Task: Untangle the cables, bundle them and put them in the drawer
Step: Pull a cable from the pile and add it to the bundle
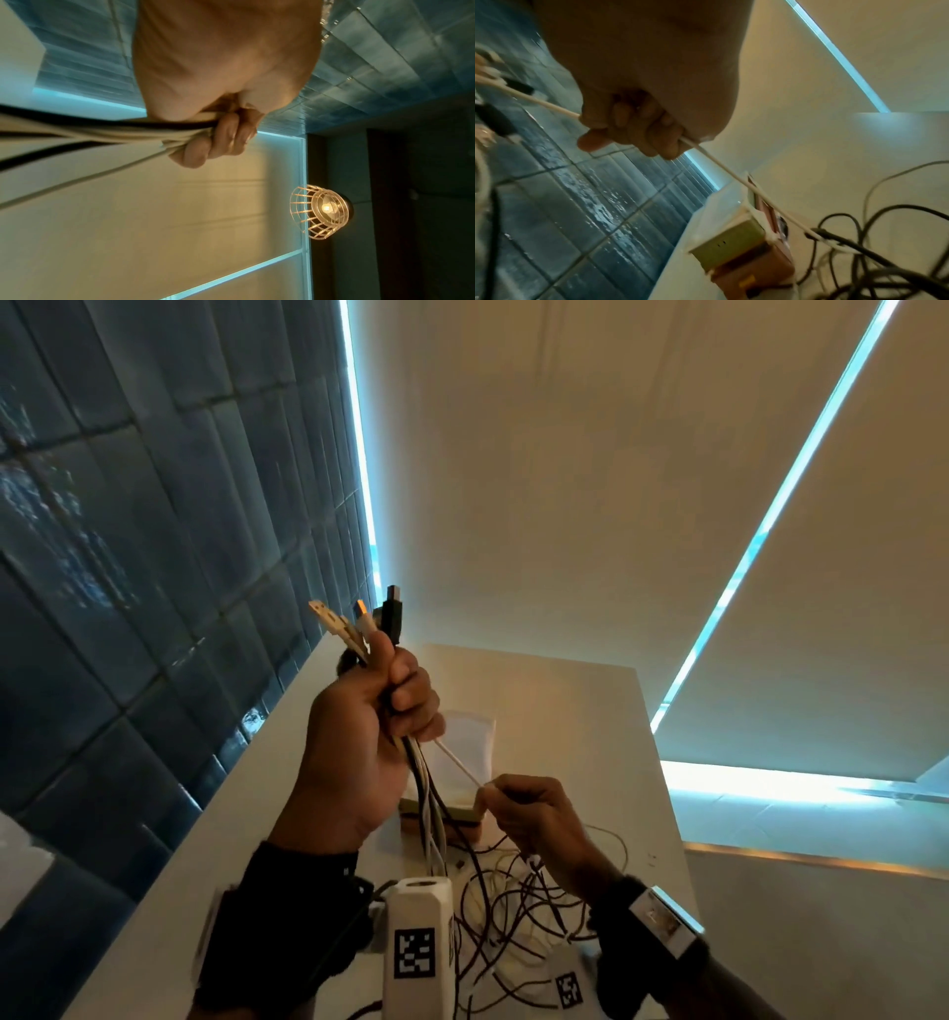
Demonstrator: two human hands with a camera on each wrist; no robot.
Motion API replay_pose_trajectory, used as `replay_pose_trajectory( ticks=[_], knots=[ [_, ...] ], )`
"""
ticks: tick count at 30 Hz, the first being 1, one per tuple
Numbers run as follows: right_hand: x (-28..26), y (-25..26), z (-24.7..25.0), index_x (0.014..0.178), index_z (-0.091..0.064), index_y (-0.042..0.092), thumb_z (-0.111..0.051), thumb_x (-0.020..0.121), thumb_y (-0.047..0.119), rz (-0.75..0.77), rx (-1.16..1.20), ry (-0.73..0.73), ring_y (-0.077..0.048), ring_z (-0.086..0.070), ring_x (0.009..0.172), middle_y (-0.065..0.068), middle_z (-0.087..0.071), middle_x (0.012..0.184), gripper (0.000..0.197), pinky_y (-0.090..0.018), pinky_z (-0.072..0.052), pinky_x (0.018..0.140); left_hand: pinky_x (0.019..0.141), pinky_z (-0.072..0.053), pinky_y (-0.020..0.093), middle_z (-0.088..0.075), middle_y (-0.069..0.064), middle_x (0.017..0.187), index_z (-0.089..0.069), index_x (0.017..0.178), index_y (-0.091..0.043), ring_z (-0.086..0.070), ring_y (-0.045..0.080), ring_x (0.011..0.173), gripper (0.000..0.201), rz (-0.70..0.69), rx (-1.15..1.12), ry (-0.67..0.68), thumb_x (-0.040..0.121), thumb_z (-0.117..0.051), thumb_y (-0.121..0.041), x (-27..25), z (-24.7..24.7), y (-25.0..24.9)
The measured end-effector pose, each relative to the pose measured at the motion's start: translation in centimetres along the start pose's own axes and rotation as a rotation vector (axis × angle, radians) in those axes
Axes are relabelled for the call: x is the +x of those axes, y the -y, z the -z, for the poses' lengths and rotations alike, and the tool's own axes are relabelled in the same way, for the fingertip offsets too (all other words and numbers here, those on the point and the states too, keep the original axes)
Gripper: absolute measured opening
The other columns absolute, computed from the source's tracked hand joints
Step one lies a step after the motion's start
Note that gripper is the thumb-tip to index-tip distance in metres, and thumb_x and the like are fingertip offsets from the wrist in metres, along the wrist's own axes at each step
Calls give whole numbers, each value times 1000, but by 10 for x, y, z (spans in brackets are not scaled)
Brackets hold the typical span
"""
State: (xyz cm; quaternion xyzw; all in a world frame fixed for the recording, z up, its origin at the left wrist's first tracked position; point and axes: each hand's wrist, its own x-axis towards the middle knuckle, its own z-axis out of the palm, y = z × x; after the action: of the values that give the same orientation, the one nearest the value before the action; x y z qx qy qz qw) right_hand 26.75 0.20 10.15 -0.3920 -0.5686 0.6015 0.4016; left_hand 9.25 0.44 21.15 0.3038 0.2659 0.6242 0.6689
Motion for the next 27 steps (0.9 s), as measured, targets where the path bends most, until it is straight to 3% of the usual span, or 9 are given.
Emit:
replay_pose_trajectory(
  ticks=[6,9,11,13,16,18,21,24,27],
  knots=[
    [22,-37,2,83,-59,-15,-50,97,5,-18,-55,-54,2,-40,48,14,-49,54,26,-10,-33,48,41,-21,22,-27,-6,48,-42,60,-17,-21,7,41,41,-24,124,49,92,-41,-42,-6,-5,-4],
    [32,-61,0,76,-59,-6,-48,97,0,-70,-49,-68,0,-50,56,3,-52,64,24,-12,-42,57,40,-20,21,-27,-7,48,-43,60,-17,-20,6,41,42,-49,140,33,93,-40,-41,-4,-1,-9],
    [35,-82,2,70,-61,5,-51,96,2,-115,-91,-70,-3,-53,60,5,-55,64,28,-18,-44,64,40,-20,21,-27,-7,48,-44,60,-18,-20,5,40,43,-67,136,13,96,-38,-41,-2,4,-14],
    [34,-102,7,68,-62,9,-54,95,4,-137,-204,-86,0,-48,56,12,-53,59,29,-20,-39,62,41,-19,21,-28,-9,47,-45,60,-19,-21,4,39,43,-71,129,8,97,-36,-40,0,10,-20],
    [36,-110,9,67,-66,10,-59,92,9,-169,-345,-149,1,-46,54,8,-54,59,26,-19,-38,60,41,-18,21,-27,-9,47,-44,60,-20,-21,4,38,43,-44,127,-2,97,-36,-40,-2,14,-24],
    [41,-94,6,68,-69,9,-61,89,11,-162,-376,-236,0,-46,52,9,-55,57,23,-18,-37,55,42,-16,22,-27,-8,47,-43,61,-19,-21,5,38,44,-19,141,-26,98,-36,-39,-3,16,-24],
    [49,-51,4,82,-70,3,-61,90,13,-113,-165,-323,-5,-39,47,7,-51,57,17,-18,-30,43,43,-14,23,-29,-7,45,-41,63,-17,-21,5,37,42,-9,196,-81,100,-34,-38,-3,20,-20],
    [52,2,1,91,-66,-2,-58,93,13,47,62,-250,-12,-27,47,2,-42,57,17,-25,-21,41,40,-20,21,-36,-4,46,-41,66,-16,-25,7,38,42,-3,245,-156,102,-33,-35,-1,26,-12],
    [47,41,-8,92,-65,-1,-56,95,12,192,143,-132,-12,-24,47,3,-39,56,16,-24,-20,42,40,-28,20,-54,2,51,-42,67,-15,-38,11,40,42,20,295,-235,103,-34,-35,1,30,-3]
  ],
)
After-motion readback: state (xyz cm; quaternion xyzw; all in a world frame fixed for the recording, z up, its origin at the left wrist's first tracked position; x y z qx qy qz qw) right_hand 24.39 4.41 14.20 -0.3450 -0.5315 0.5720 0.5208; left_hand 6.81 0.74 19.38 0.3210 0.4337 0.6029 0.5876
